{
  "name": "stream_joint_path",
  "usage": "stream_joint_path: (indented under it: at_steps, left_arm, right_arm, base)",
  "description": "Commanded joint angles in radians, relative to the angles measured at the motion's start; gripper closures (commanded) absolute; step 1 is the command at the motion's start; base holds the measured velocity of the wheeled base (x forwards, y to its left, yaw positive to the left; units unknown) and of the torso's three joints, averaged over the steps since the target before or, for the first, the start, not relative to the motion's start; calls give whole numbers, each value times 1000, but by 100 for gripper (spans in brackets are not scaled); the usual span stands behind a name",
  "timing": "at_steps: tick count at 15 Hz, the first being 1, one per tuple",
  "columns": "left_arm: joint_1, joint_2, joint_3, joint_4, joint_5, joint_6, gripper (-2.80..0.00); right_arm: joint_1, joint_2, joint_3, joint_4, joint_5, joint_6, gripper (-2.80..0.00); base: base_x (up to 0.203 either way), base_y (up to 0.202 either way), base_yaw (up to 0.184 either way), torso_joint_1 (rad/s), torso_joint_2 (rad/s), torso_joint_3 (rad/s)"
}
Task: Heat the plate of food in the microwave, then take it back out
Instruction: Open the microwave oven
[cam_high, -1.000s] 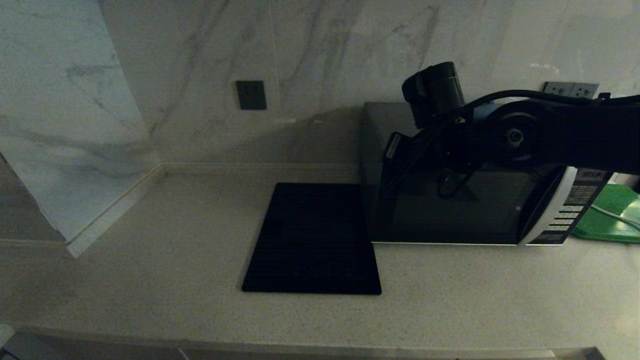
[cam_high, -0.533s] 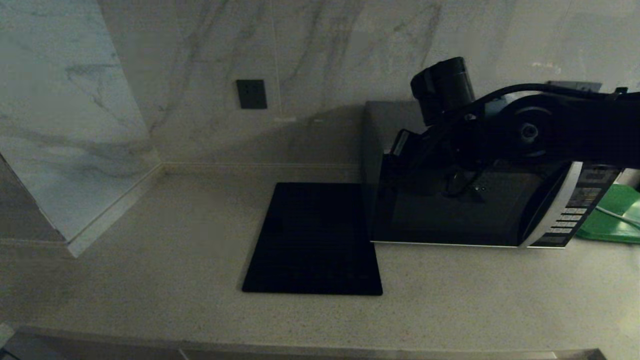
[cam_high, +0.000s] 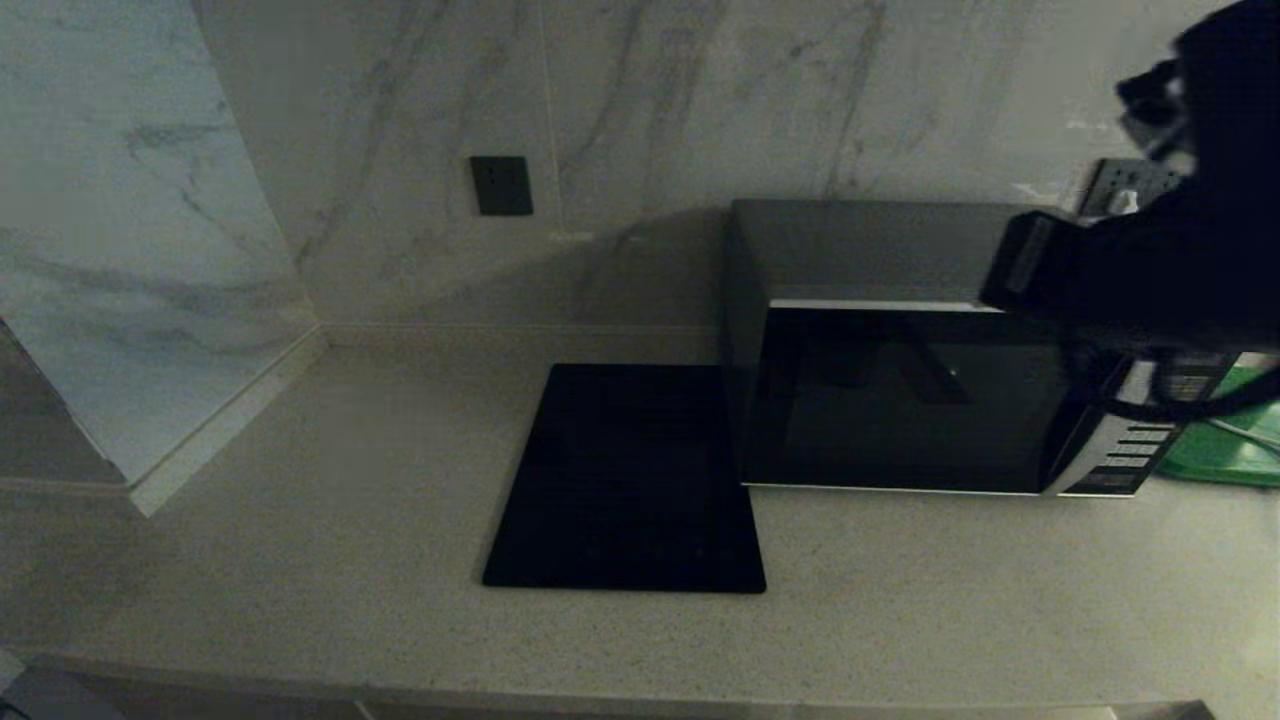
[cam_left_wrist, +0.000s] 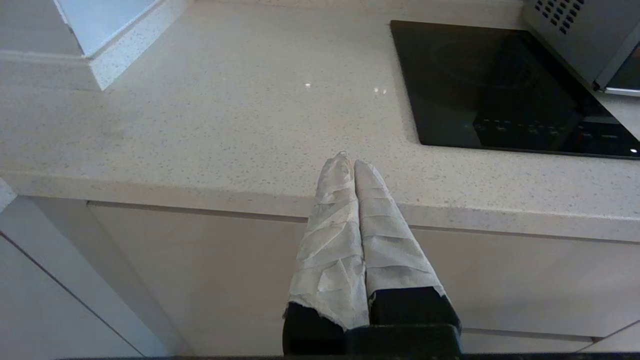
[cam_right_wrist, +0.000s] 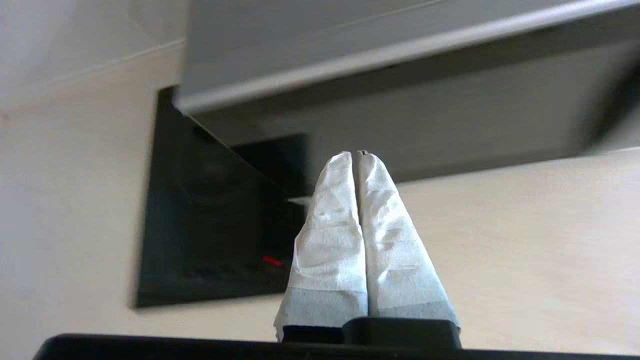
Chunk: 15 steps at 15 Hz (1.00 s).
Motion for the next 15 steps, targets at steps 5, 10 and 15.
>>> stream_joint_path:
  at_steps: [5, 10, 15]
  left_arm:
    - [0, 0, 0, 0, 0, -1, 0]
    - [0, 1, 0, 0, 0, -1, 0]
    - [0, 1, 0, 0, 0, -1, 0]
  right_arm:
    - [-276, -709, 325, 5, 18, -343, 0]
    - [-427, -1086, 497, 81, 101, -454, 0]
    - [-513, -1313, 629, 227, 177, -475, 0]
  base:
    - [0, 0, 0, 0, 0, 0]
    - [0, 0, 0, 0, 0, 0]
    - [0, 0, 0, 0, 0, 0]
